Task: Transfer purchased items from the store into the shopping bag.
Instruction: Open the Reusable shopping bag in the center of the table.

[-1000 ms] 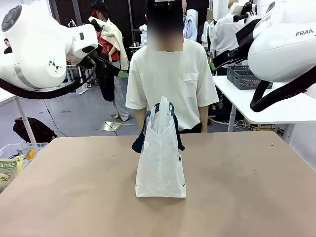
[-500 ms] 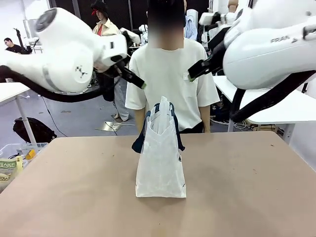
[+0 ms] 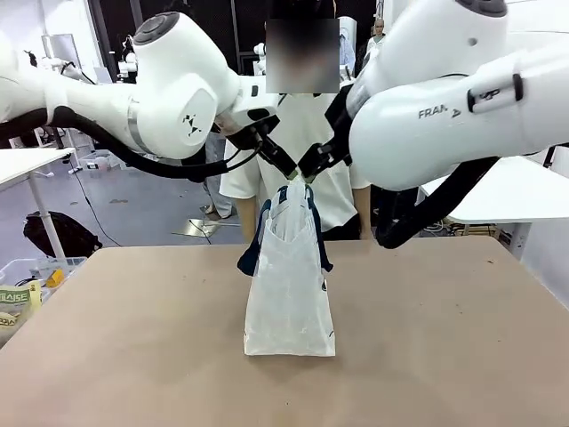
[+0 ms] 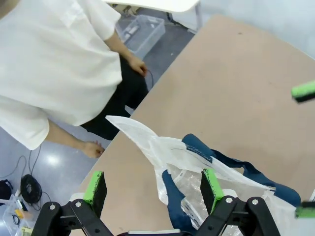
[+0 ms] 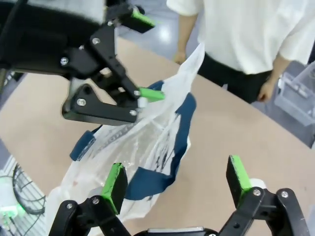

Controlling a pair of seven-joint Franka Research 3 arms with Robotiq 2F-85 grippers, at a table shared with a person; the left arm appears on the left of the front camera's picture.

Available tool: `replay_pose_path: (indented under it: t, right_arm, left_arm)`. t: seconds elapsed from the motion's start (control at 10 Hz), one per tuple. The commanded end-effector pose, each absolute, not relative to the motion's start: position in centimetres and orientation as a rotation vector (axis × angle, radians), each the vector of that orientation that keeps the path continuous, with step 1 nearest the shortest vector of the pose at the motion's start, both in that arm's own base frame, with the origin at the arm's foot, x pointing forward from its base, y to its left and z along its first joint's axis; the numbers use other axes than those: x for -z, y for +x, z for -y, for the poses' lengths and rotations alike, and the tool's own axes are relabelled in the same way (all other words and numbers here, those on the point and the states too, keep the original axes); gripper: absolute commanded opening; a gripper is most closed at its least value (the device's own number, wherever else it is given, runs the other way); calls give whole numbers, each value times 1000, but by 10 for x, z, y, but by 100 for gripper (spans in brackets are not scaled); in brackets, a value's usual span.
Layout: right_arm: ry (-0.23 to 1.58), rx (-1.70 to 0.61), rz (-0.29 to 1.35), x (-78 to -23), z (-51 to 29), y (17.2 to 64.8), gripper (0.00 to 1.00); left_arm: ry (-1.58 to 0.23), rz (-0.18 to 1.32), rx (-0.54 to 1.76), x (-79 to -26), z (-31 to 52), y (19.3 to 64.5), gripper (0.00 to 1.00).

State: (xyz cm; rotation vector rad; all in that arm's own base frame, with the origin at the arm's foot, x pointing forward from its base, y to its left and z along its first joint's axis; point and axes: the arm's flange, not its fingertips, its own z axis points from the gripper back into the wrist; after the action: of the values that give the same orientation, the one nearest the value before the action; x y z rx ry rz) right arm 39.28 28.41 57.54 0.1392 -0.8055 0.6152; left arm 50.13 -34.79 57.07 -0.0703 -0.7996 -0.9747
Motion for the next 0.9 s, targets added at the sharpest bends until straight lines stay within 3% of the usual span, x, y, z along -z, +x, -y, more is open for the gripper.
replay_pose_path:
  t: [0.0,0.8]
  right_arm:
    - [110,-587,762,-572,-303,399,100]
    - [88,-516,686,-533,-333,426,100]
  left_arm:
    - [-66,754,972,-574,353,510,100]
    - [-48,673,958,-551,363,519,100]
